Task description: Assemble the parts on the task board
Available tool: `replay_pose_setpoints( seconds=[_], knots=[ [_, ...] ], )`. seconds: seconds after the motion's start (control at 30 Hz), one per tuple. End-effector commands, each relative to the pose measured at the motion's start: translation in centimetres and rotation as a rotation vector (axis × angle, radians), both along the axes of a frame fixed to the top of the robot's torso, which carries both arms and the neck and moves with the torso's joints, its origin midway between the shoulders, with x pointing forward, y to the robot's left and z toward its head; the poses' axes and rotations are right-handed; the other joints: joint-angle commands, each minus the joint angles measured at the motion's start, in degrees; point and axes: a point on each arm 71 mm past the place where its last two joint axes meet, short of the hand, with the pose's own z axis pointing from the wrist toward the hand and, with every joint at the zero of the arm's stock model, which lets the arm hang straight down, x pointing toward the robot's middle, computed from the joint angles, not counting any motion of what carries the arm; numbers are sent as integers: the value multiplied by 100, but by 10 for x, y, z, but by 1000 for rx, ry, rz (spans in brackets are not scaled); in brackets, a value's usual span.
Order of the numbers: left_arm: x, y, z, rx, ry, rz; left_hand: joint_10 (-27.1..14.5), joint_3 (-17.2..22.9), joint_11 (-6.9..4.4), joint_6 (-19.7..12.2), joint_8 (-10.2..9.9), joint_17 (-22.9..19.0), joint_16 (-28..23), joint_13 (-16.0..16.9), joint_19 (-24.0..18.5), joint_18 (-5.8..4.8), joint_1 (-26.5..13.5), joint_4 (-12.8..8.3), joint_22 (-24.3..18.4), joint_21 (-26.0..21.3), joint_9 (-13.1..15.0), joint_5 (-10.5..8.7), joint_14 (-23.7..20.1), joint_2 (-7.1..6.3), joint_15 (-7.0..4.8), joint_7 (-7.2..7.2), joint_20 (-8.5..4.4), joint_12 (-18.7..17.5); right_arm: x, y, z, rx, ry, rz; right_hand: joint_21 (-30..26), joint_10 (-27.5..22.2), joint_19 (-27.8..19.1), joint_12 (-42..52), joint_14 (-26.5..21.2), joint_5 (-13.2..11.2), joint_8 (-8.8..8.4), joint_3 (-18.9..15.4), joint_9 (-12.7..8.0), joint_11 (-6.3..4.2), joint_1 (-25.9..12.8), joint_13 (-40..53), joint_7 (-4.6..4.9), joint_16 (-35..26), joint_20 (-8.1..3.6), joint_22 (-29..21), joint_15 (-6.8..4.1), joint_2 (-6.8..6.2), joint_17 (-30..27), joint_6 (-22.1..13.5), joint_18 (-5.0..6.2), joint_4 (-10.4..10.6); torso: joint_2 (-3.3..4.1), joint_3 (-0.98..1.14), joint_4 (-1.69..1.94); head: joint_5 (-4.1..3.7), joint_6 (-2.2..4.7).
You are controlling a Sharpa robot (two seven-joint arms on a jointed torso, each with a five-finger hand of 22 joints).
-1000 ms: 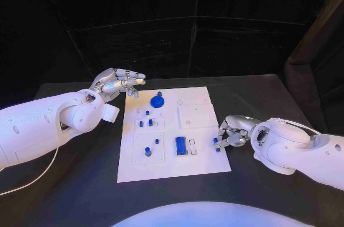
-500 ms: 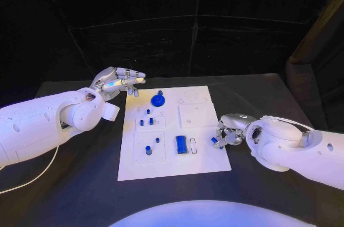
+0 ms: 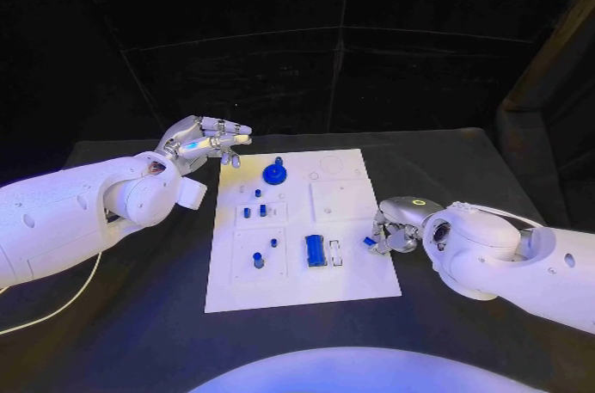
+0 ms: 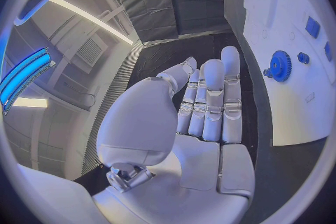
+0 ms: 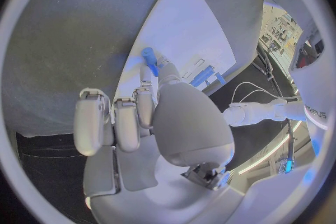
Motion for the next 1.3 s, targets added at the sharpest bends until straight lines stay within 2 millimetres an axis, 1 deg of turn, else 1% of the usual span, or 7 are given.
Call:
replay_pose_setpoints(
  seconds=[0.03,0.23,0.33,0.43,0.87,1.1,1.3],
  knots=[
    [0,-1,2,-11,-6,-9,-30,-36,-9,-44,35,-5,4,6,-4,75,-2,-3,-8,-17,-3,-4,-39,60,9,-15,17,30,-4,-4,-6,95,63,-80,17,20,144,-27,442,156,-34,94,-45,-48,58,-762,-2,11,-32,291,-55,87,667,44,-84,-10,0,-2,-1,11,3],
    [0,-1,2,-11,-6,-9,-30,-36,-9,-44,35,-5,4,6,-4,75,-2,-3,-8,-17,-3,-4,-39,60,9,-15,17,30,-9,-1,0,199,64,-128,24,28,150,-22,445,374,-103,297,-86,-48,67,-750,-2,19,-34,304,-55,23,685,98,-87,-2,2,-1,8,19,9],
    [0,-1,2,-11,-7,-8,-34,-34,-11,-44,42,-9,6,6,-3,76,5,-9,-10,-20,-3,-4,-40,66,7,-18,16,37,-11,0,2,250,67,-155,16,26,146,-37,446,524,-144,408,-110,-47,16,-755,3,21,-32,291,-53,-35,692,120,-84,44,3,-2,2,27,4],
    [0,-1,2,-11,-7,-8,-34,-34,-11,-44,42,-9,7,6,-3,76,6,-10,-10,-20,-2,-4,-40,66,7,-18,16,38,-12,2,3,290,69,-175,12,28,145,-39,447,572,-169,471,-124,-44,-27,-753,5,21,-32,287,-52,-96,694,131,-83,75,3,-4,-4,30,3],
    [-1,-1,2,-12,-7,-9,-34,-34,-11,-44,42,-9,7,6,-3,76,6,-10,-10,-20,-2,-4,-40,66,7,-18,16,38,-14,15,1,372,133,-201,12,56,148,-19,449,491,-214,581,-149,-44,-239,-734,1,25,-27,290,-49,-290,704,212,-83,227,2,-10,4,36,-17],
    [-1,-1,2,-13,-7,-11,-34,-34,-11,-44,42,-9,7,6,-3,76,6,-10,-10,-20,-2,-4,-40,66,7,-18,16,38,-13,28,-4,359,189,-171,28,148,159,77,451,463,-157,683,-119,-116,-444,-669,-92,25,-65,318,-101,-349,709,452,-87,404,6,-4,3,40,-25],
    [-1,-1,2,-13,-7,-12,-35,-35,-13,-41,51,-13,9,7,-2,76,13,-17,-11,-22,-1,-4,-41,70,5,-20,15,47,-12,37,-6,350,210,-159,41,179,169,100,454,462,-105,726,-82,-159,-500,-649,-145,31,-95,340,-137,-374,723,573,-91,453,8,-3,-3,56,-40]
  ],
)
